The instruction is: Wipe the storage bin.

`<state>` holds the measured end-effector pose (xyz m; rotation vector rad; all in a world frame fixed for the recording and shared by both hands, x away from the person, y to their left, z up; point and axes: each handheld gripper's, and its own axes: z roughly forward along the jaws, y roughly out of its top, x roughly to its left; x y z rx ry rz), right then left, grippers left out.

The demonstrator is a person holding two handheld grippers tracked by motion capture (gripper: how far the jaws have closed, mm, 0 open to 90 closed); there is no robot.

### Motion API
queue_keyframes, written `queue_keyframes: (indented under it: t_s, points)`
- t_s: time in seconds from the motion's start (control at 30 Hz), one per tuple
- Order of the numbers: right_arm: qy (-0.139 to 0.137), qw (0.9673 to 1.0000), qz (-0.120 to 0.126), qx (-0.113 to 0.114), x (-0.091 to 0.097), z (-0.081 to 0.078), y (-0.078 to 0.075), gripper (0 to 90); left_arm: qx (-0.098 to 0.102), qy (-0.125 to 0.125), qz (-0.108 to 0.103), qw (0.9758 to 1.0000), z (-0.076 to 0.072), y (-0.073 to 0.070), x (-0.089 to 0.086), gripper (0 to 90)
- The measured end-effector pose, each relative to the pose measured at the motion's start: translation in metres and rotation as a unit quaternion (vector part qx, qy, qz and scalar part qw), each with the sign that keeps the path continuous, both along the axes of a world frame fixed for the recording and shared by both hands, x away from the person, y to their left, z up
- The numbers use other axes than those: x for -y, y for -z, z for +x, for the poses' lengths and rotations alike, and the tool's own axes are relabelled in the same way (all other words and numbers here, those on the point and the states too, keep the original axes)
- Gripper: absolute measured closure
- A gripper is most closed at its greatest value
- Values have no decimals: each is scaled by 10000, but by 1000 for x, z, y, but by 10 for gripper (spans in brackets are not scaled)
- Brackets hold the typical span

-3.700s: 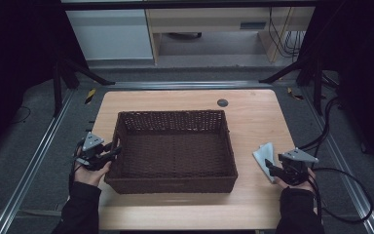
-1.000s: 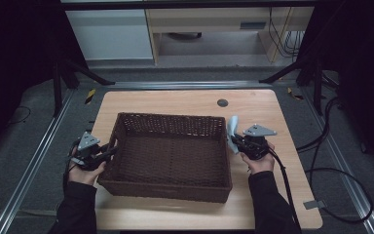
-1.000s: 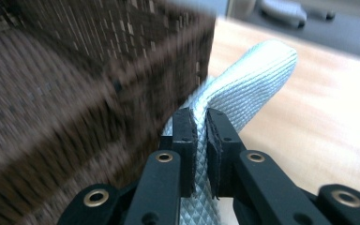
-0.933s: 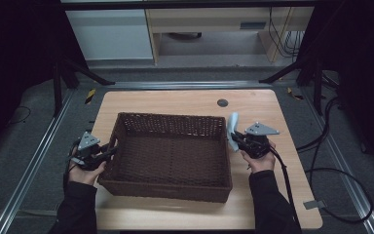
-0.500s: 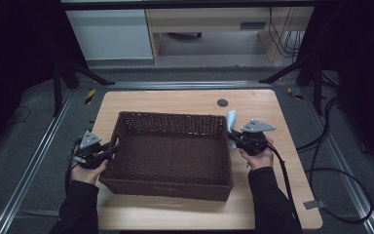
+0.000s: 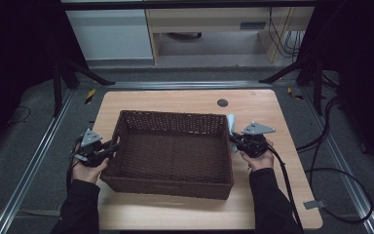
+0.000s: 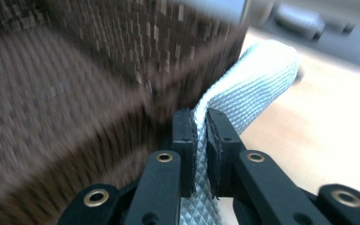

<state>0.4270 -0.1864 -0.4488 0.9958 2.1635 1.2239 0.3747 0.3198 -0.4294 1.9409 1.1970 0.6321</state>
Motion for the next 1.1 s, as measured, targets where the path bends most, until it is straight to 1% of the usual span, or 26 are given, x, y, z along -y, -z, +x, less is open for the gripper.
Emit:
queue_keyframes:
  t_s: [0.03,0.1,0.17,0.2,0.27,0.3,0.37,0.43,0.47,0.5,0.53,0.57,0.63,0.67,0.73,0.77,0.8,0.87,0.93,0.97,1.0,1.03,1.1]
  points:
    - [15,9998,85,164,1,-1,-7,834,-2,-7,-5,10000,1,0,0,695]
    - [1,9992,200,357,2,-2,-15,834,5,-6,-13,10000,2,0,0,694]
    - [-42,9988,154,461,2,-1,-20,835,14,-18,-78,10000,4,1,0,691]
    - [-40,9988,143,471,2,-1,-21,835,16,-15,-100,9999,4,1,0,686]
    - [-61,9991,88,420,3,0,-19,835,38,-24,-92,9999,4,1,0,679]
    - [-70,9993,38,359,2,0,-17,835,64,-29,-52,10000,4,1,1,671]
    - [-132,9996,-79,225,2,0,-10,835,76,-57,-39,9999,3,1,1,651]
    - [-153,9997,-166,63,2,-1,0,835,94,-89,-44,9999,4,1,-2,593]
    - [-154,9996,-234,-21,2,0,4,835,102,-109,-137,9998,4,1,-3,550]
    - [-153,9994,-288,-70,2,0,7,835,135,-136,-286,9994,4,0,-6,518]
    - [-145,9992,-325,-158,2,-1,12,835,165,-143,-413,9989,3,-1,-8,481]
    - [-150,9992,-332,-193,1,-1,15,835,184,-132,-542,9983,2,-2,-9,454]
    - [-114,9987,-393,-308,1,-2,23,834,218,-106,-463,9986,-1,-6,-9,445]
    - [-124,9983,-433,-370,0,-2,25,834,242,-67,-348,9991,-3,-7,-8,446]
    - [-178,9972,-547,-479,-3,-3,32,834,211,54,-195,9996,-7,-7,-5,464]
    - [-203,9969,-545,-527,-4,-3,33,834,215,54,-91,9997,-8,-6,-3,483]
    - [-212,9968,-529,-559,-5,-3,34,834,182,61,-31,9998,-9,-6,-2,494]
    - [-228,9973,-408,-566,-3,-4,31,834,84,79,-32,9999,-10,-3,-2,543]
    - [-254,9981,-275,-492,-1,-5,26,834,-52,78,-25,10000,-9,0,-3,578]
    - [-247,9987,-184,-398,2,-6,20,834,-69,95,-118,9999,-8,0,-3,605]
    - [-255,9993,-5,-284,5,-8,15,834,-83,91,-131,9998,-8,0,-3,624]
    - [-246,9995,113,-191,7,-9,10,834,-87,100,-90,9999,-9,0,-2,640]
    - [-257,9989,357,130,11,-14,-4,835,-79,62,-20,9999,-9,-1,0,667]
